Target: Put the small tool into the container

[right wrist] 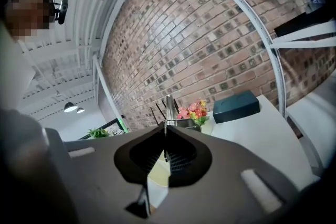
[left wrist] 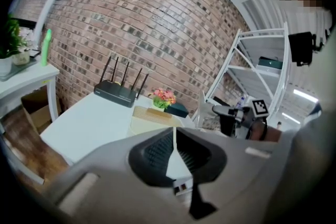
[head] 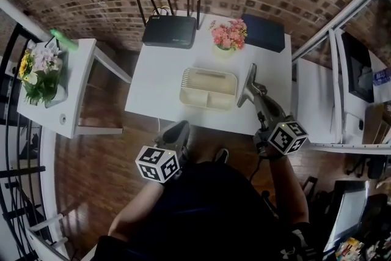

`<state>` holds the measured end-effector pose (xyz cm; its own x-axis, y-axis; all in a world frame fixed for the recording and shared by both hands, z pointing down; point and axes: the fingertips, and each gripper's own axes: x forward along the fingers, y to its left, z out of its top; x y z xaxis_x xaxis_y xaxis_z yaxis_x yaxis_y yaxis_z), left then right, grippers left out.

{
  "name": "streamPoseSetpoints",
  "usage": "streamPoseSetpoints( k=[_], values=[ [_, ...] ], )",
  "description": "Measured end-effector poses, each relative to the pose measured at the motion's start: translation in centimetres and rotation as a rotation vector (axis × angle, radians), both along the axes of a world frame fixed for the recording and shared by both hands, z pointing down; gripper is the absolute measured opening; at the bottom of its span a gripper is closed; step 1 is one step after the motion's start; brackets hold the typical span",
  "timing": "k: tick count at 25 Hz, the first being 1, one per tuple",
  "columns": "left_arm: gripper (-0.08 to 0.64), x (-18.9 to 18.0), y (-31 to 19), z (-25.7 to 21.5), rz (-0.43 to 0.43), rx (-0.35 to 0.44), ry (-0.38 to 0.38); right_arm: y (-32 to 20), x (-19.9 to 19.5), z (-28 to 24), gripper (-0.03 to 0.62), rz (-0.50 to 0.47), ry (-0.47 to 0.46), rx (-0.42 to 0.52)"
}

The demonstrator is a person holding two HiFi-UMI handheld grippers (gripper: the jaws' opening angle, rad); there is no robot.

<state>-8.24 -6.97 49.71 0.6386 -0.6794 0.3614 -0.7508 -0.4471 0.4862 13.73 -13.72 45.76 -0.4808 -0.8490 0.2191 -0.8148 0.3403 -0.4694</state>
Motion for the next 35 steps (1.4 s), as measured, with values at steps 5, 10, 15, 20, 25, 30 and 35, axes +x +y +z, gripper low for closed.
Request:
streamPoseSetpoints(
  k=[5,10,15,20,25,30,35],
  values=[
    [0.014,-0.7,0.1,0.1,-0.027,0.001,0.006,-0.5,-1.9,-0.1,0.015,-0.053,0.033,0.012],
    [0.012,-1.3,0.1,0.0,-0.039,-0.003,0.012,-0.8,-3.8,0.1,0.015,-0.100,0.106,0.025],
    [0.011,-1.6,0.4,0.3,-0.044,-0.015,0.014,-0.9,-5.1,1.2,0.015,-0.133,0.169,0.017],
    [0.011,-1.9,0.5,0.5,-0.049,-0.021,0.015,-0.5,-6.4,2.5,0.015,-0.177,0.238,0.020],
    [0.011,-1.9,0.6,0.7,-0.050,-0.025,0.014,0.0,-7.1,3.6,0.015,-0.211,0.313,0.033],
    [0.011,-1.9,0.6,0.7,-0.045,-0.030,0.013,0.3,-8.0,4.2,0.015,-0.242,0.370,0.045],
    [0.011,-1.9,0.6,0.8,-0.042,-0.032,0.015,0.5,-8.4,5.2,0.015,-0.252,0.421,0.035]
  ],
)
